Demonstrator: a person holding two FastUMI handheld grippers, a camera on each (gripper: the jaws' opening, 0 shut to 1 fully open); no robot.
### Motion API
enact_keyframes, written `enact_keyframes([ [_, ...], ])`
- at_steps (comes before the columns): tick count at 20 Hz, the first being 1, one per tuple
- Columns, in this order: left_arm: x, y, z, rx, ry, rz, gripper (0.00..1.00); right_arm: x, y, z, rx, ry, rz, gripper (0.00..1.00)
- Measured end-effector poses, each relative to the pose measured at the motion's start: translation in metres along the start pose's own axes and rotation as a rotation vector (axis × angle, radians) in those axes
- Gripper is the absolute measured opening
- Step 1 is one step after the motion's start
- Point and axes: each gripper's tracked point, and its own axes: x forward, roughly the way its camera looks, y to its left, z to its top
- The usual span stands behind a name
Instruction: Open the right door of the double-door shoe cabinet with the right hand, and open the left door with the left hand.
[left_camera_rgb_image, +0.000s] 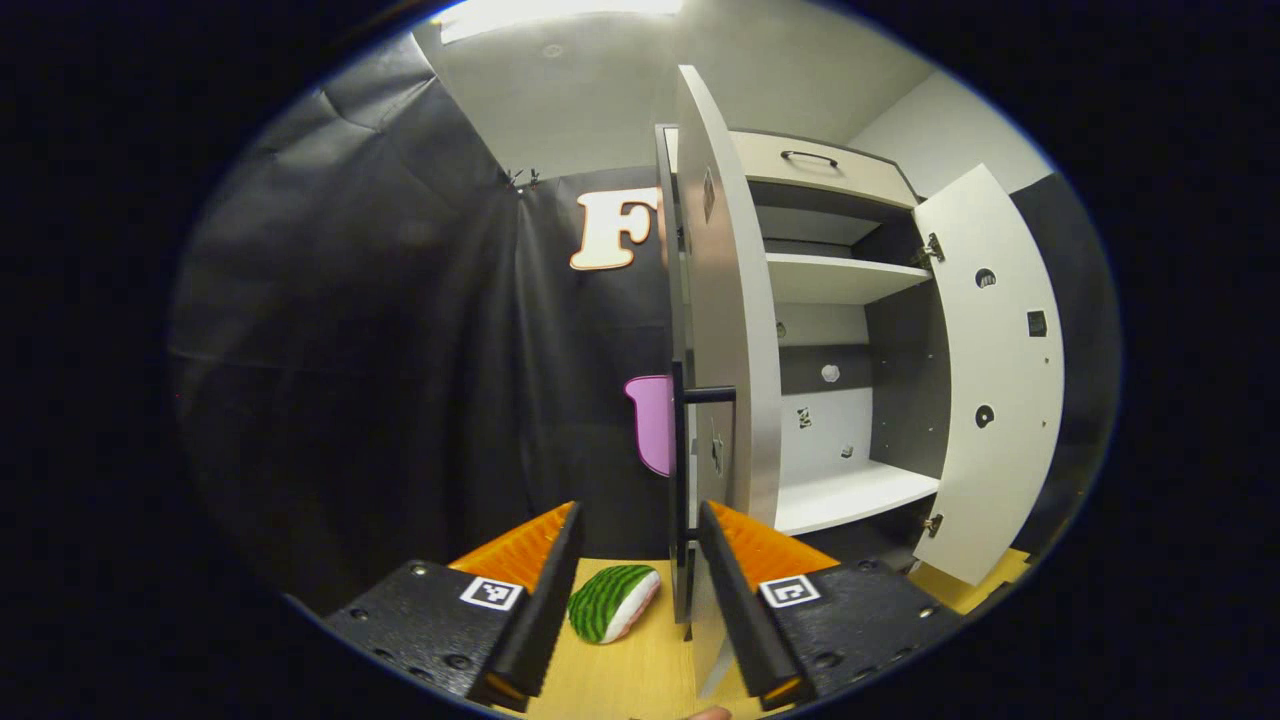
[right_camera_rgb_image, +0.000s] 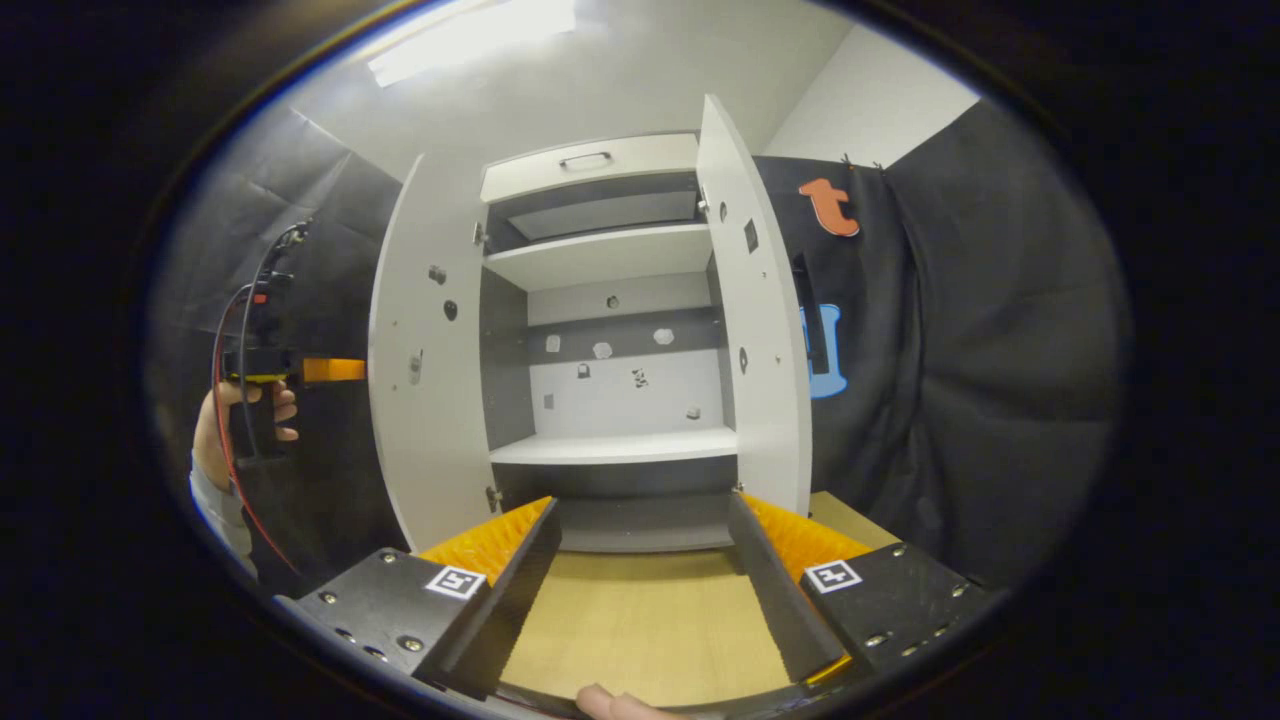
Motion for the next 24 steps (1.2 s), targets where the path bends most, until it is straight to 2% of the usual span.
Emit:
enact_keyframes([
  [2,-0.011,0.004,0.005,-0.021,-0.015,0.03,0.88,0.001,-0.001,0.0,0.0,-0.003,-0.004,1.0],
  [5,-0.027,0.0,0.006,-0.034,-0.021,0.049,0.95,0.001,-0.002,0.001,-0.006,-0.004,-0.004,1.0],
  [9,-0.048,-0.019,0.006,-0.044,-0.027,0.048,0.95,0.001,-0.005,0.0,-0.013,-0.004,-0.009,1.0],
  [12,-0.062,-0.046,0.003,-0.024,-0.04,0.013,0.96,0.001,-0.006,0.001,-0.012,-0.006,-0.015,1.0],
  [13,-0.067,-0.055,0.001,-0.023,-0.044,0.006,0.94,0.002,-0.007,0.001,-0.009,-0.006,-0.018,1.0],
  [14,-0.071,-0.064,-0.001,-0.024,-0.046,-0.002,0.96,0.002,-0.008,0.002,-0.007,-0.006,-0.02,1.0],
  [15,-0.076,-0.074,-0.002,-0.025,-0.052,-0.014,0.94,0.002,-0.011,0.002,-0.008,-0.006,-0.021,1.0],
  [16,-0.08,-0.084,-0.005,-0.021,-0.052,-0.025,0.96,0.001,-0.013,0.003,-0.011,-0.008,-0.022,1.0],
  [19,-0.09,-0.108,-0.015,-0.018,-0.056,-0.053,0.96,-0.002,-0.017,0.004,-0.019,-0.012,-0.025,1.0],
  [24,-0.101,-0.14,-0.032,-0.02,-0.044,-0.079,0.96,-0.006,-0.025,0.007,-0.016,-0.024,-0.032,1.0],
])
